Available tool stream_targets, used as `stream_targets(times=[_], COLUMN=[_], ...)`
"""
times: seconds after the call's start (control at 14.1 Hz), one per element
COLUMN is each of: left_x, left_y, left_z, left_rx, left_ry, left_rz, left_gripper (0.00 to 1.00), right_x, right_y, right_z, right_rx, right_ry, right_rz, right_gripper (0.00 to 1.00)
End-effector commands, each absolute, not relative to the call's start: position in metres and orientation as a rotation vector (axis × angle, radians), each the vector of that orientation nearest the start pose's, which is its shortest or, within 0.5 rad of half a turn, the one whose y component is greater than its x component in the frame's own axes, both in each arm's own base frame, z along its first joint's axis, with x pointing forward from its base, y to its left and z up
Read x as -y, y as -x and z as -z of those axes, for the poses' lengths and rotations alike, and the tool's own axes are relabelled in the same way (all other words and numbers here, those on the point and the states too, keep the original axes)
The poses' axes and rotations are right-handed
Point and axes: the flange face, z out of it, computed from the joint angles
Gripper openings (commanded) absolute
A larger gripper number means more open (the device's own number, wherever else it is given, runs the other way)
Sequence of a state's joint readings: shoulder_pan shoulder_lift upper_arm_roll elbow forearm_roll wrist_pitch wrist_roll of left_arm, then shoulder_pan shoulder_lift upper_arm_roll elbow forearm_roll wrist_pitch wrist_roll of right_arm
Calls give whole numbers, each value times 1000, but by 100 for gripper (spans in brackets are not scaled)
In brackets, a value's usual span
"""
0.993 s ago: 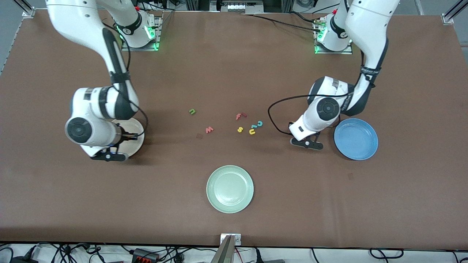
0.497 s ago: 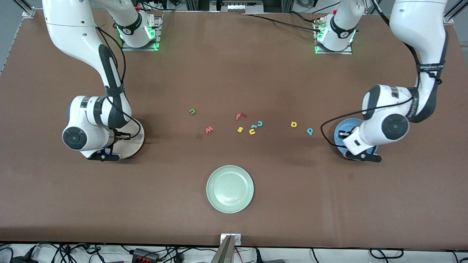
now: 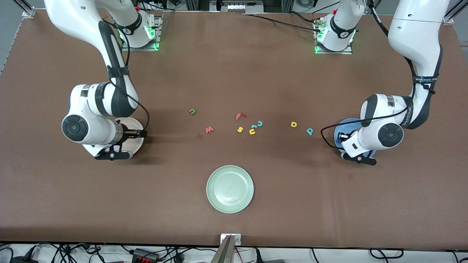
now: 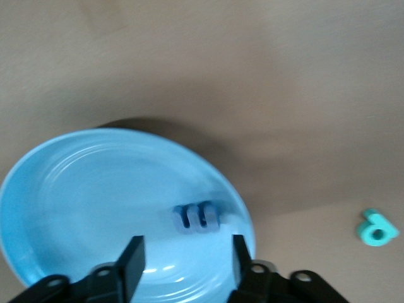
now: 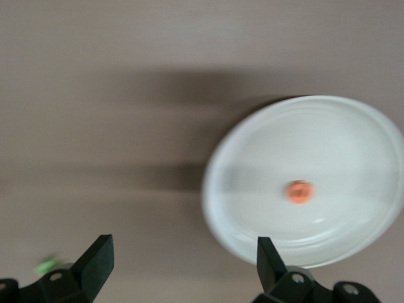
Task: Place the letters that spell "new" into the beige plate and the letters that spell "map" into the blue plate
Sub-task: 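Place the e and m on their plates with the right and left grippers, then grasp the u with the right gripper while the left gripper grasps the d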
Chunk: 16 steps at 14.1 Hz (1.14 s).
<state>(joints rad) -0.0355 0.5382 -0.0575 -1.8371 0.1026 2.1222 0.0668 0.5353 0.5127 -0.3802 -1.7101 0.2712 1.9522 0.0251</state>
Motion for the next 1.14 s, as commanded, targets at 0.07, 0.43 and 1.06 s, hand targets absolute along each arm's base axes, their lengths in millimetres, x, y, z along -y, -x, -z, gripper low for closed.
stream_targets(times=[0.07,0.43,1.06], left_x=[112,161,166], left_y=[-608,-580,-543], left_z=[-250,-219,-176], left_rx=[-412,345,475], left_ry=[3062,3013,3084], left_rz=[-375,-432,-260], left_gripper=[100,100,75], right_x=[-193,-271,-336], right_y=[-601,-547,-472], right_z=[-284,-250,-214], right_rx=[6,-93,686], right_ry=[3068,3117,3059], right_rz=[-375,-274,-304], right_gripper=[100,100,100])
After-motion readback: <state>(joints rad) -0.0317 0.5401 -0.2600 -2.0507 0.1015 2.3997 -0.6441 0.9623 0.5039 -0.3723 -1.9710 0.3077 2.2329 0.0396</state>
